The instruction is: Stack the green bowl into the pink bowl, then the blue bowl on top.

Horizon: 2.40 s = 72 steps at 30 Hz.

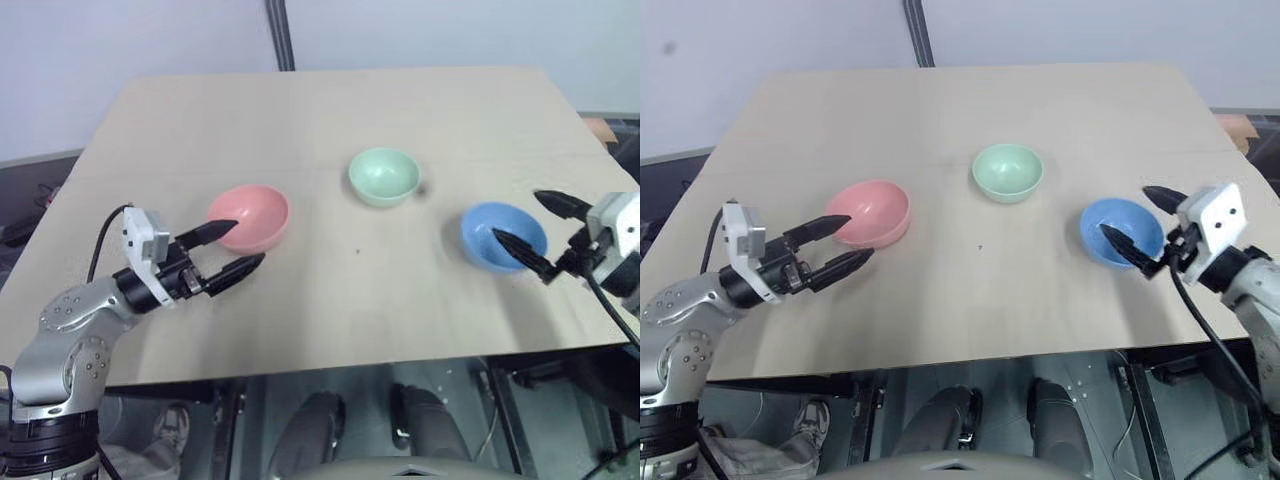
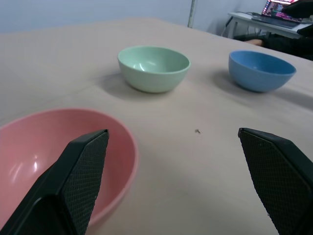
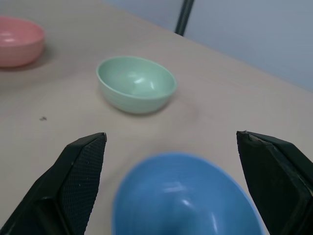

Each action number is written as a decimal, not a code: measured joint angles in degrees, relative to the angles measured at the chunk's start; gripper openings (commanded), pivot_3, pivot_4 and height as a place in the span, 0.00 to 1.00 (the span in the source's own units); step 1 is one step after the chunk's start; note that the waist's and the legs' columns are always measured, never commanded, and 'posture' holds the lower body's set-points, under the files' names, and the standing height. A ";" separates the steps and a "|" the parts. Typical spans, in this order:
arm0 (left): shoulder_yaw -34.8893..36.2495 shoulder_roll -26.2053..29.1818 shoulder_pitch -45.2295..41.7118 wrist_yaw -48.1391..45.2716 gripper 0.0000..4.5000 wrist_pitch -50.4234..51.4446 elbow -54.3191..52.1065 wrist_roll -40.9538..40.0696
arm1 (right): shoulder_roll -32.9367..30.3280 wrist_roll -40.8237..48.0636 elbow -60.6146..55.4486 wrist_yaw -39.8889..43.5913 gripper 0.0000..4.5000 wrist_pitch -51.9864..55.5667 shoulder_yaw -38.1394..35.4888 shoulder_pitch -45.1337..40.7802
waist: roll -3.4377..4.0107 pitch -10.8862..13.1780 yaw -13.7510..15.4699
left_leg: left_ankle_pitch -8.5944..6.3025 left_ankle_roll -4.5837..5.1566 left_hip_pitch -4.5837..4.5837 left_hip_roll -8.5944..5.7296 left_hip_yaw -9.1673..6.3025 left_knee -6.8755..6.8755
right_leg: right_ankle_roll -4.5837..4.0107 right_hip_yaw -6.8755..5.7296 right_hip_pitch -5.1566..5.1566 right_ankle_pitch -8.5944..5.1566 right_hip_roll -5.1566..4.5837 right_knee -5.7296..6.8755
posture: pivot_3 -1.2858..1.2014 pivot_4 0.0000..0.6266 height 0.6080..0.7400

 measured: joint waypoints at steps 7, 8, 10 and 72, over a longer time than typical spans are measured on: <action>-1.20 -1.19 -0.46 1.76 1.00 0.29 -1.64 -0.15 | 4.88 -10.58 11.87 -2.98 0.99 -0.14 16.98 -18.33 | 0.00 0.00 -0.03 | 0.13 -0.22 -0.03 0.02 0.06 0.00 | -0.09 0.04 -0.08 0.06 0.08 0.01 | 0.52 0.24 1.00; -1.02 -1.02 -0.20 1.42 1.00 0.29 -1.71 -0.34 | 5.37 -12.67 14.88 -2.22 0.99 -1.28 19.56 -20.85 | 0.00 0.00 0.09 | 0.15 -0.25 -0.04 0.01 0.04 0.00 | -0.12 0.03 -0.07 0.08 0.08 0.01 | 0.52 0.24 1.00; -0.73 -0.50 0.11 0.56 1.00 0.36 -1.78 -0.71 | 7.09 -15.08 19.83 -0.55 0.99 -3.34 23.03 -24.93 | -0.01 0.01 -0.02 | 0.15 -0.25 -0.07 -0.01 0.12 0.00 | -0.14 0.02 -0.12 0.09 0.10 -0.01 | 0.52 0.24 1.00; -46.98 -2.89 -39.68 -16.91 0.17 -28.57 22.78 38.95 | -0.25 3.68 -15.86 -3.64 1.00 4.62 2.90 6.24 | -0.12 0.03 -0.04 | 0.03 -0.17 -0.14 0.03 0.26 0.21 | -0.02 0.07 -0.11 0.15 0.19 0.01 | 0.52 0.24 1.00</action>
